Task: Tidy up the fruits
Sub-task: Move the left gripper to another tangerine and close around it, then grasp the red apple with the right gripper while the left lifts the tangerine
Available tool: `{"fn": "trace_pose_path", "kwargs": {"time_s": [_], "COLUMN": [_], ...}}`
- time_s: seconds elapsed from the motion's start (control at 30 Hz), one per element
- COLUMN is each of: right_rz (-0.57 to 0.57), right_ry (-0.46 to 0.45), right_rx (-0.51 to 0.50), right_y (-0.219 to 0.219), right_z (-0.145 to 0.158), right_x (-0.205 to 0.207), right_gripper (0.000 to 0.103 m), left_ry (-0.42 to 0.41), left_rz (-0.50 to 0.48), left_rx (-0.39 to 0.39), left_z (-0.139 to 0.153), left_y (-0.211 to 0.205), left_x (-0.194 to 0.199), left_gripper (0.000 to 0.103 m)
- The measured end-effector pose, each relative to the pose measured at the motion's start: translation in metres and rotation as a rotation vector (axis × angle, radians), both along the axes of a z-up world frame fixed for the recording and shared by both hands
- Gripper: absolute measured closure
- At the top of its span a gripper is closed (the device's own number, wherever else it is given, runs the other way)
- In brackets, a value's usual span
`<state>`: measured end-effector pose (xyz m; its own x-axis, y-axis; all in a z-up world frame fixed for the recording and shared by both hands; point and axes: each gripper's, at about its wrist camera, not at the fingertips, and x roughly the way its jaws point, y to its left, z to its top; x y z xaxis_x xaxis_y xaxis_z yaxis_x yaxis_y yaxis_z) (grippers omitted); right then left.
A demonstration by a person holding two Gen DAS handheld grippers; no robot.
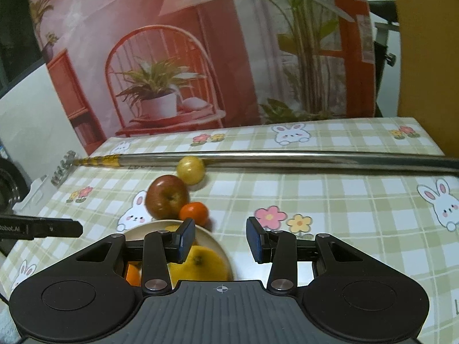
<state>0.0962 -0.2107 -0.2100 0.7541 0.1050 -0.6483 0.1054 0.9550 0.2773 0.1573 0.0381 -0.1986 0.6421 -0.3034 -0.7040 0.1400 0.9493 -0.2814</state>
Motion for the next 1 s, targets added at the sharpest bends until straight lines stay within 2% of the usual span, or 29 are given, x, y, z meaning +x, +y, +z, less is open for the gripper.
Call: {"fn": "trace_pose_path", "kwargs": {"time_s": [0.27, 0.33, 0.5, 0.67, 0.8, 0.9, 1.0], "right_rz": [-0.070, -0.093, -0.136, -0.162, -0.165, -0.169, -0.171], "right_ry": [-0.036, -0.041, -0.052, -0.064, -0.067, -0.067, -0.069], "right_rx": [0.074, 0.092, 0.118, 0.156, 0.176, 0.179, 0.182], "right_y": [-0.032, -0.041, -0.061, -0.072, -0.076, -0.078, -0.078], "right_z": [-0.010, -0.013, -0.019, -0.027, -0.031, -0.033, -0.033], "right_x": [-0.011, -0.016, -0.025, -0.031, -0.031, -0.031, -0.032], "right_gripper": [0.065, 0.065, 0.065, 0.065, 0.065, 0.065, 0.065], "left_ry": [0.076, 0.115, 0.154, 0.194, 0.200, 0.204, 0.212], "left_rz": [-0.115, -0.110, -0.137, -0.134, -0.135, -0.138, -0.160], "left_rx": [0.002, -0.006, 0.039, 0.123, 0.148, 0.136, 0.090], "left_z": [-0.008, -0.016, -0.027, -0.039, -0.042, -0.042, -0.042], "left_y": [-0.053, -0.062, -0.089, -0.106, -0.110, -0.113, -0.116], "left_x": [0.061, 0.082, 0.116, 0.131, 0.137, 0.139, 0.141], "left_gripper": [0.077, 0.083, 0.083, 0.083, 0.083, 0.083, 0.083]}}
